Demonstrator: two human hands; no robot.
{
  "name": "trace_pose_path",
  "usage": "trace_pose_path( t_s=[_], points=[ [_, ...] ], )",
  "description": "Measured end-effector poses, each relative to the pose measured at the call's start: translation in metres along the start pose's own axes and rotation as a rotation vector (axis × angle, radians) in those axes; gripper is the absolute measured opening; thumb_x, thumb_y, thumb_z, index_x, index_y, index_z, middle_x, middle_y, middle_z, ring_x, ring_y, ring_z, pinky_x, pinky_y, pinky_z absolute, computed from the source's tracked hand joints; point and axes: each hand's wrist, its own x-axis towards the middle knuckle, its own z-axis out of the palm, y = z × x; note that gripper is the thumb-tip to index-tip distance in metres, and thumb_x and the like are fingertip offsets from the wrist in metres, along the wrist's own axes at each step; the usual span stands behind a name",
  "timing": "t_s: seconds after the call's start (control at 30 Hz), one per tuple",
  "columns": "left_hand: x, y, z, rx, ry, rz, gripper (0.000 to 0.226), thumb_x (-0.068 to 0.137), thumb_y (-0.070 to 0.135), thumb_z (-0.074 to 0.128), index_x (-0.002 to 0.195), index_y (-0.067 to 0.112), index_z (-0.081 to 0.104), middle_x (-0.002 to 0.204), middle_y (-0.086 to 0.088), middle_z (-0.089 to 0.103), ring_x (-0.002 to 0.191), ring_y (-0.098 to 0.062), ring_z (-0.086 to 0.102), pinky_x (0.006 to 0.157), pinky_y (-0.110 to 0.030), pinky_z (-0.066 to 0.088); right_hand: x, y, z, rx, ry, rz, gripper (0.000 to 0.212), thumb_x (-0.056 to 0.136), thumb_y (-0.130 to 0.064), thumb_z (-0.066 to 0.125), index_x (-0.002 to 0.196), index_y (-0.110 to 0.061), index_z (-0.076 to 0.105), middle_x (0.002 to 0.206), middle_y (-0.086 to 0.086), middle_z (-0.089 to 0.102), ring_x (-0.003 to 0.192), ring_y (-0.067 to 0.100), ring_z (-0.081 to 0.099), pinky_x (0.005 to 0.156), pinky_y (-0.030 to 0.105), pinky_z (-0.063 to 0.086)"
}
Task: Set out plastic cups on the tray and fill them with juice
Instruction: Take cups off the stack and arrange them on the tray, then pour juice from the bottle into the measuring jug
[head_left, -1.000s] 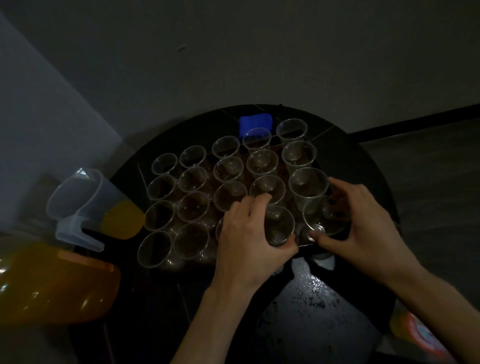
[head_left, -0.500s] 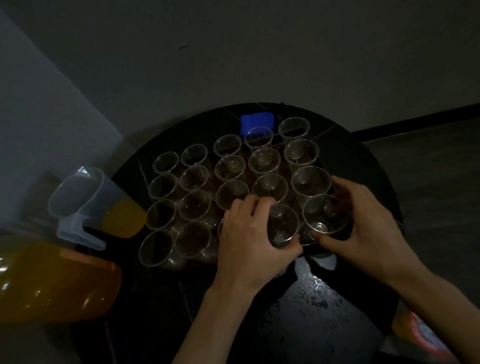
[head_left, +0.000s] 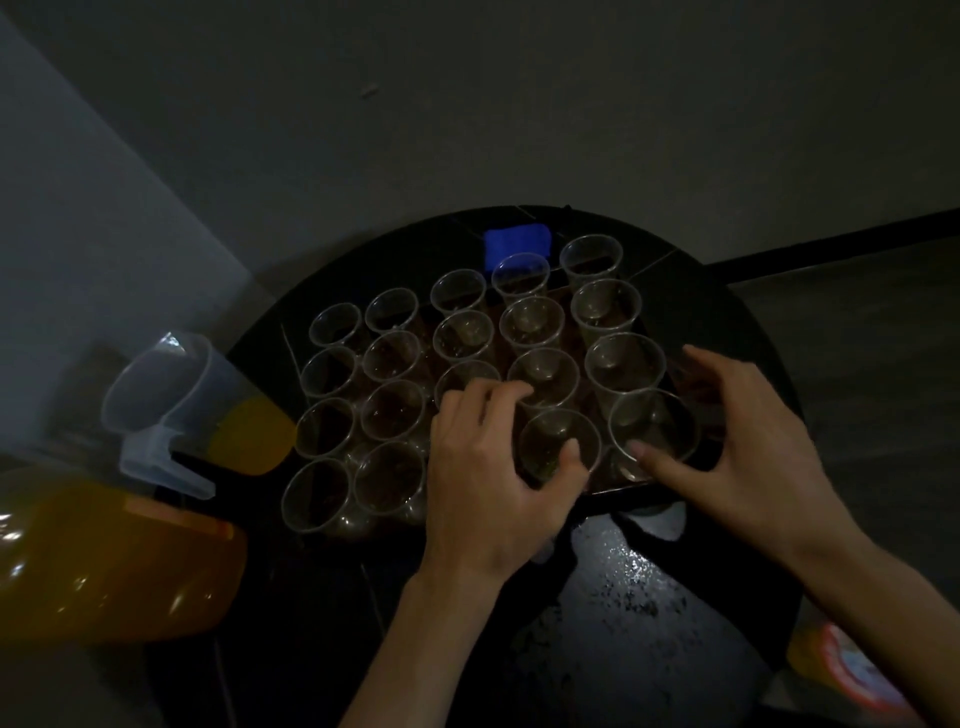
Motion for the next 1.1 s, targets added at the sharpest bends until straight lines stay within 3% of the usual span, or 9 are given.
trace_pose_path(
  t_s=[0.17, 0.27, 0.33, 0.43, 0.5, 0.7, 0.9, 1.1],
  points=[
    [0.001, 0.001, -0.011, -0.128, 0.125, -0.056, 0.054, 0.092, 0.05, 0.045, 0.126, 0.011, 0.062, 0.124, 0.003, 0.058, 0.116, -0.009, 0.051, 0.094, -0.025, 0.045, -0.001, -0.01, -0.01, 0.042, 0.224, -0.042, 0.082, 0.082, -0.066, 0.046, 0.146, -0.015, 0.04, 0.136, 0.01, 0.044, 0.124, 0.018, 0.041, 0.094, 0.032, 0.033],
    [-0.003, 0.018, -0.019, -0.317, 0.07, -0.085, 0.06, 0.096, 0.047, 0.037, 0.145, 0.015, 0.051, 0.148, 0.004, 0.048, 0.139, -0.011, 0.042, 0.111, -0.029, 0.038, -0.002, -0.03, -0.015, 0.129, 0.294, -0.176, 0.08, 0.089, -0.062, 0.038, 0.152, -0.013, 0.034, 0.152, 0.012, 0.036, 0.141, 0.019, 0.032, 0.104, 0.026, 0.03],
    [-0.006, 0.034, -0.019, -0.43, -0.008, -0.094, 0.063, 0.098, 0.045, 0.031, 0.155, 0.019, 0.037, 0.162, 0.008, 0.033, 0.15, -0.007, 0.027, 0.12, -0.033, 0.028, -0.002, -0.048, -0.008, 0.241, 0.268, -0.219, 0.081, 0.093, -0.066, 0.03, 0.157, -0.017, 0.025, 0.163, 0.005, 0.022, 0.151, 0.015, 0.019, 0.117, 0.032, 0.021],
    [-0.012, 0.053, -0.026, -0.516, -0.061, -0.088, 0.065, 0.101, 0.051, 0.026, 0.16, 0.023, 0.023, 0.168, 0.014, 0.016, 0.154, -0.003, 0.012, 0.124, -0.028, 0.014, -0.008, -0.085, 0.011, 0.4, 0.149, -0.24, 0.084, 0.093, -0.074, 0.021, 0.16, -0.025, 0.012, 0.167, -0.01, 0.005, 0.153, 0.008, 0.002, 0.122, 0.048, 0.012],
    [-0.018, 0.059, -0.033, -0.539, -0.073, -0.079, 0.071, 0.101, 0.064, 0.019, 0.161, 0.026, 0.017, 0.169, 0.016, 0.009, 0.155, -0.004, 0.005, 0.125, -0.037, 0.011, -0.013, -0.106, 0.022, 0.465, 0.077, -0.242, 0.082, 0.094, -0.073, 0.02, 0.16, -0.027, 0.008, 0.166, -0.015, 0.0, 0.153, 0.006, -0.002, 0.123, 0.051, 0.009],
    [-0.027, 0.064, -0.071, -0.548, -0.007, -0.116, 0.075, 0.097, 0.072, 0.018, 0.16, 0.03, 0.017, 0.169, 0.017, 0.009, 0.154, -0.001, 0.003, 0.126, -0.044, 0.009, -0.025, -0.16, 0.031, 0.512, -0.037, -0.241, 0.067, 0.097, -0.059, 0.025, 0.156, -0.037, 0.005, 0.165, -0.019, 0.005, 0.15, -0.004, 0.003, 0.125, 0.043, 0.012],
    [-0.033, 0.075, -0.116, -0.545, 0.07, -0.15, 0.061, 0.101, 0.053, 0.019, 0.159, 0.034, 0.018, 0.167, 0.021, 0.011, 0.152, 0.005, 0.004, 0.128, -0.041, 0.009, -0.036, -0.213, 0.025, 0.504, -0.063, -0.35, 0.06, 0.098, -0.055, 0.027, 0.153, -0.039, 0.007, 0.165, -0.015, 0.013, 0.15, 0.001, 0.014, 0.123, 0.044, 0.023],
    [-0.045, 0.077, -0.167, -0.562, 0.191, -0.115, 0.058, 0.102, 0.052, 0.014, 0.158, 0.039, 0.017, 0.167, 0.021, 0.012, 0.153, 0.001, 0.008, 0.127, -0.047, 0.012, -0.054, -0.277, 0.025, 0.478, -0.04, -0.502, 0.063, 0.095, -0.056, 0.027, 0.149, -0.033, 0.005, 0.152, -0.028, 0.012, 0.138, -0.02, 0.019, 0.117, 0.017, 0.026]
  ],
)
